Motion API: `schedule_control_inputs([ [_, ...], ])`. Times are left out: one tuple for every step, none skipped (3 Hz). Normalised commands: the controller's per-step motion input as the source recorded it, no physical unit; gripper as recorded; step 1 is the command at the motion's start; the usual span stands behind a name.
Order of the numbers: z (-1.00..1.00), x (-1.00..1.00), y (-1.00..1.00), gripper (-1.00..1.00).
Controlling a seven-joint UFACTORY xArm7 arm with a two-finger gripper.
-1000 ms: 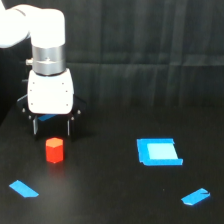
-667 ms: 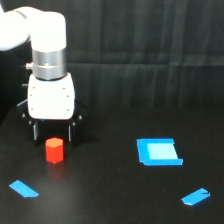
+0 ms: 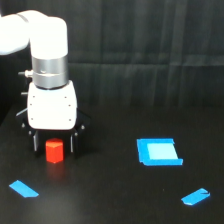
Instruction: Pick up the red object from the table
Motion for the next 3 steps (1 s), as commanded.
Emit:
schedule_control_inputs([
  [-0.18, -0.03, 0.1, -1.0],
  [-0.17, 0.02, 0.01, -1.0],
  [0.07, -0.02, 0.1, -1.0],
])
